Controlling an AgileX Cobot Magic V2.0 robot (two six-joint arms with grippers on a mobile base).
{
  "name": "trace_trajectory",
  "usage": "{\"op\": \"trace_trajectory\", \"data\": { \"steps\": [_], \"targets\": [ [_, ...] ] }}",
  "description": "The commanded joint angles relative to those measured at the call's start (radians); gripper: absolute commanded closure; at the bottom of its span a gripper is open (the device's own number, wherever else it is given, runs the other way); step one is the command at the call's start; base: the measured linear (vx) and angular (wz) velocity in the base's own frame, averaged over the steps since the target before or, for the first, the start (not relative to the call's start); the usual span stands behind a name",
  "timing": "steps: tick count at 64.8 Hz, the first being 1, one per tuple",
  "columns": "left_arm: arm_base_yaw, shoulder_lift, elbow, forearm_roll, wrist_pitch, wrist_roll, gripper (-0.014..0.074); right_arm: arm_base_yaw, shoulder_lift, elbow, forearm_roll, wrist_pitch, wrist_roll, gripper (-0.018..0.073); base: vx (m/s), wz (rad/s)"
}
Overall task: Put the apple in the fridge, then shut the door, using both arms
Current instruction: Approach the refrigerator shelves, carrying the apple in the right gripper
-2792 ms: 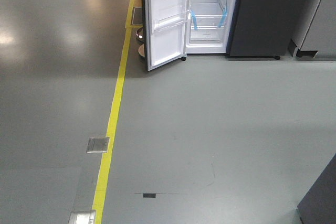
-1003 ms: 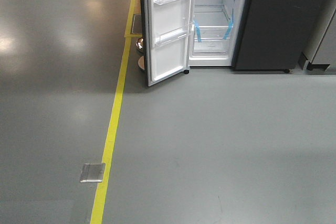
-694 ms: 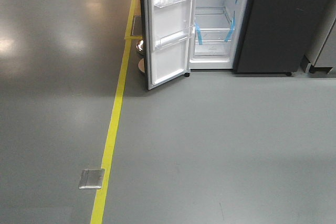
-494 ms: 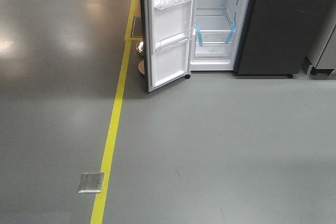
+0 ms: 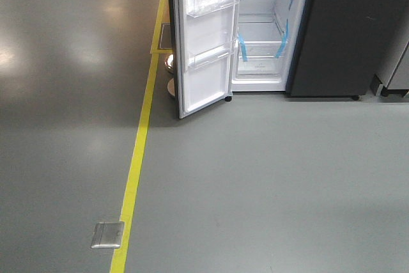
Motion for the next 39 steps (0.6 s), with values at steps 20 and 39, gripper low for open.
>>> {"op": "trace_trajectory", "data": {
  "steps": [20,39],
  "targets": [
    [-0.006,-0.016,0.028,-0.007,-0.071,-0.008,0.0602,-0.004,-0.006,-0.024,0.025,-0.08,-0.007,0.0517,0.11,-0.01],
    [-0.006,-0.016,0.028,-0.007,-0.071,-0.008,0.0602,-0.004,-0.006,-0.024,0.025,-0.08,-0.007,0.0517,0.11,-0.01]
  ]
}}
